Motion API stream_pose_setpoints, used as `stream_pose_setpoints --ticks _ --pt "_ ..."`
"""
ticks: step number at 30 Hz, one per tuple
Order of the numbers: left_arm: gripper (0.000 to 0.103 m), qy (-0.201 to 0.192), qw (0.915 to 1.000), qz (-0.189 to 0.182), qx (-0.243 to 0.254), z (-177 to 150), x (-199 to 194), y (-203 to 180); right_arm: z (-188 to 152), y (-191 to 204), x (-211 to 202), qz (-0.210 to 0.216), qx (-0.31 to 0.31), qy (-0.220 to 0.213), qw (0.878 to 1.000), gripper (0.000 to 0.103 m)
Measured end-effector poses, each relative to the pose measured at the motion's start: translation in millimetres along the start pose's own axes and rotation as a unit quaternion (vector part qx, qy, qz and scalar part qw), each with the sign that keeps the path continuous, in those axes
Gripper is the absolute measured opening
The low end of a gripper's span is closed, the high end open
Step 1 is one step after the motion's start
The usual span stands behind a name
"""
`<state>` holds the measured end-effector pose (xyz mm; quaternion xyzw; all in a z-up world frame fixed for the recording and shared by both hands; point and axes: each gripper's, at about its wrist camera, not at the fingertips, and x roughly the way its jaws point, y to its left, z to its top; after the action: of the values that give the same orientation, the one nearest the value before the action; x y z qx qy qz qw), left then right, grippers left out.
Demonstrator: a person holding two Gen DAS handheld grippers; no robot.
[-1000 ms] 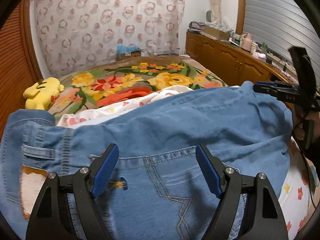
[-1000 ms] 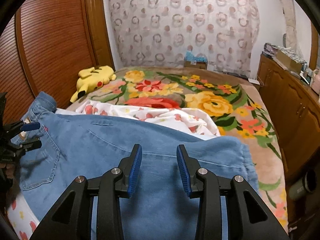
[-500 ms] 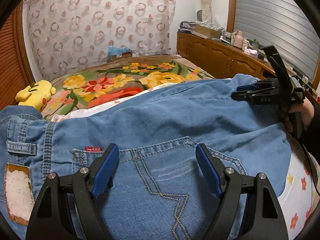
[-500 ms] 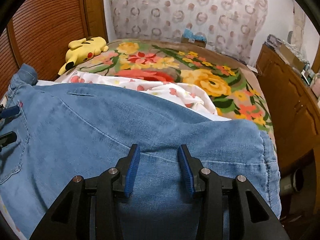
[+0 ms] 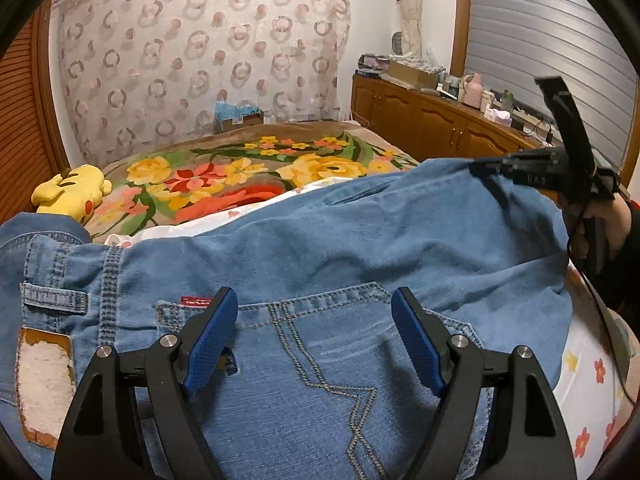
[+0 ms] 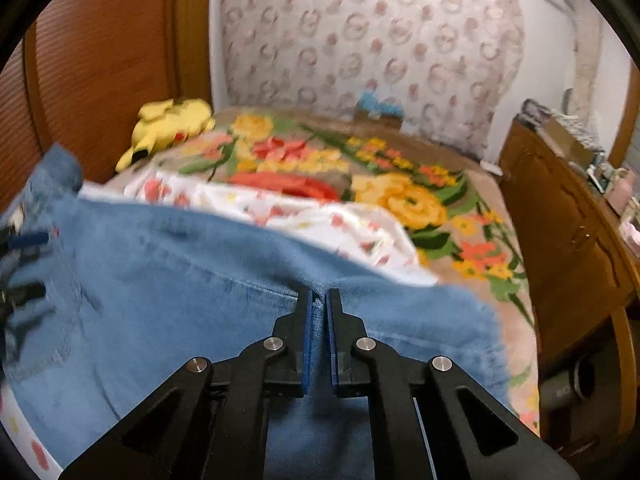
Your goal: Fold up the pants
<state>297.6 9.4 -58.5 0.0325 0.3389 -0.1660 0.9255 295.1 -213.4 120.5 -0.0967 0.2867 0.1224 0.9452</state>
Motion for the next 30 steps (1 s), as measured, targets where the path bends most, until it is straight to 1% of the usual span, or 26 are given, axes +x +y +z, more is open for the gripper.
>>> stream_pose_setpoints --ticks 2,4,5,8,11,12,13,14,16,18,21,25,28,30 --pt "0.080 -0.004 1.0000 0.003 -0.003 0 -2 3 4 1 -5 -0.014 0.005 -0.021 1.000 0.006" --pt "0.080 -0.007 0.9999 0.003 -0.007 1 -4 6 7 3 -6 -0.023 0.006 -0.032 0.999 0.006" --pt "0.080 -0.008 0.9999 0.004 -0.008 1 -4 7 3 9 -4 -0.027 0.003 -0.033 0.999 0.006" --pt "0.080 -0.007 0.9999 0.007 -0.011 0 -4 9 -2 17 13 -0.040 -0.002 -0.019 0.999 0.006" --pt "0.080 -0.006 0.9998 0.008 -0.014 0 -3 11 -6 15 30 -0.036 0.013 0.003 0.999 0.006" --pt "0.080 -0.006 0.9998 0.007 -0.015 0 -3 12 -9 14 32 -0.030 0.024 0.003 0.999 0.007" --pt "0.080 -0.005 0.9998 0.007 -0.016 0 -2 13 -13 13 31 -0.020 0.034 0.001 0.999 0.014" --pt "0.080 -0.005 0.9998 0.007 -0.017 0 -2 13 -15 11 28 -0.016 0.042 -0.002 0.999 0.017" --pt "0.080 -0.003 0.9998 0.008 -0.017 -1 -1 13 -22 7 19 -0.009 0.057 -0.009 0.998 0.028" --pt "0.080 -0.003 0.9998 0.009 -0.016 -1 -1 13 -30 3 8 -0.006 0.064 -0.013 0.998 0.031" --pt "0.080 0.000 0.9999 0.009 -0.013 -1 1 12 -45 -7 -12 -0.011 0.069 -0.010 0.997 0.031" --pt "0.080 0.003 0.9999 0.008 -0.013 -4 3 13 -74 -12 -43 -0.023 0.081 0.001 0.996 0.031" --pt "0.080 0.005 0.9999 0.009 -0.012 -5 4 13 -104 -17 -61 -0.043 0.093 0.018 0.995 0.031" --pt "0.080 0.007 0.9999 0.009 -0.012 -7 4 13 -123 -24 -64 -0.052 0.109 0.030 0.992 0.032"
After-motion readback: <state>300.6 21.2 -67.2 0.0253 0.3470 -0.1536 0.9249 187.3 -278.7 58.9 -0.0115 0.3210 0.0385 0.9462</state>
